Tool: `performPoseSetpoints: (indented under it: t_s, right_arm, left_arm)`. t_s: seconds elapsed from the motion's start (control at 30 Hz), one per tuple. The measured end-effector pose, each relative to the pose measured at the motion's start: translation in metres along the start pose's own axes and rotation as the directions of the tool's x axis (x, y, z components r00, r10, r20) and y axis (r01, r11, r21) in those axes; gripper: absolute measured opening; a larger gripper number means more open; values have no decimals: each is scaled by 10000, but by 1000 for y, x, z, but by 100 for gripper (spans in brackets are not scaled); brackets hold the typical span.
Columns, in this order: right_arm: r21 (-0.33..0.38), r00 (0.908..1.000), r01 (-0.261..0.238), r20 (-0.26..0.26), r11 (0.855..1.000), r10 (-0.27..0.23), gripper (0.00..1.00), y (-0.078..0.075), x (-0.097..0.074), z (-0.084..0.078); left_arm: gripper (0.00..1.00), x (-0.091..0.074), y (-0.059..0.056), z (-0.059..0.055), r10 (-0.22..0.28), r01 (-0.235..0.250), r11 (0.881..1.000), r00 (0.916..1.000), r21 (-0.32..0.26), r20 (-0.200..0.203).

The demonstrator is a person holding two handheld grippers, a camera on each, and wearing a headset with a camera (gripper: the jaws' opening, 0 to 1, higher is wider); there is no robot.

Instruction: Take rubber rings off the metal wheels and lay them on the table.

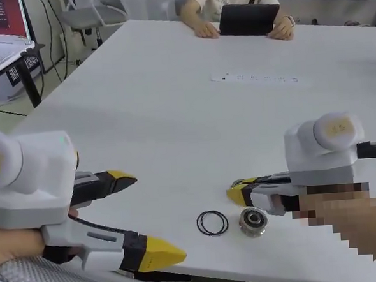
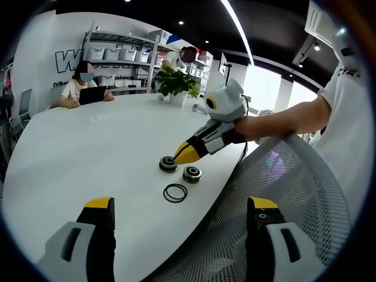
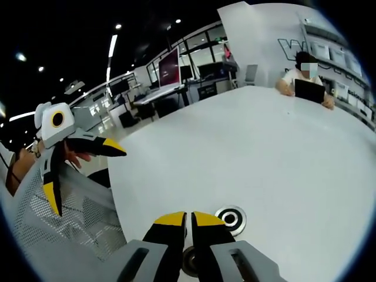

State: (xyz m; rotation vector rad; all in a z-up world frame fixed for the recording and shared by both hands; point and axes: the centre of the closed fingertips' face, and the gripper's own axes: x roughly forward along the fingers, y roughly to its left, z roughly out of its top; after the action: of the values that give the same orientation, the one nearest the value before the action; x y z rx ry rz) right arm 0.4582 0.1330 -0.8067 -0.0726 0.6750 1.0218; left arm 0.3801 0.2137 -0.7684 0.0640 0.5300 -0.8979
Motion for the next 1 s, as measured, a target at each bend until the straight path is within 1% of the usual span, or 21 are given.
performPoseSetpoints:
  t_s: [0.13,0.2,0.23,0.33,0.5,0.6,0.63,0.67,0.7,0.73,0.83,1.0]
  right_arm:
    - [188,9997,47,240,9998,-51,2,-5,-8,6]
    - [284,9986,123,506,9995,-137,3,-8,-12,13]
    - [331,9983,125,559,9994,-144,3,-8,-13,14]
    - [728,9948,157,989,9972,-228,3,-13,-20,23]
    - [996,9898,206,1380,9948,-343,4,-14,-27,32]
    - [1146,9814,198,1874,9932,-412,5,-14,-35,43]
    - [1202,9797,179,1963,9926,-414,5,-13,-37,44]
    - [1511,9725,77,2291,9885,-426,6,-12,-40,49]
    - [1603,9739,20,2238,9871,-384,6,-11,-43,49]
    - [1524,9699,-23,2411,9883,-349,7,-10,-46,52]
    - [1447,9616,-10,2716,9895,-388,8,-11,-52,60]
    - [1173,9553,32,2934,9931,-377,13,-14,-61,67]
  left_arm:
    - [91,0,0,0,3,-3,10000,10000,21,-14]
    - [91,0,0,0,0,0,10000,10000,11,10]
    - [91,0,0,1,0,0,10000,10000,-1,27]
    - [91,0,0,1,0,1,10000,10000,-45,67]
    - [91,0,0,1,-31,32,10000,10000,-62,71]
    - [91,0,0,2,-36,37,10000,9999,-82,121]
    - [91,0,0,2,-32,33,10000,9999,-77,126]
    - [91,0,0,2,-29,30,10000,9999,-74,114]
    - [91,0,0,2,-22,23,10000,9999,-74,110]
    - [91,0,0,2,-44,45,10000,9999,-64,103]
    - [91,0,1,2,-19,20,10000,9999,-65,125]
    - [91,0,2,3,-10,13,9999,9997,-152,230]
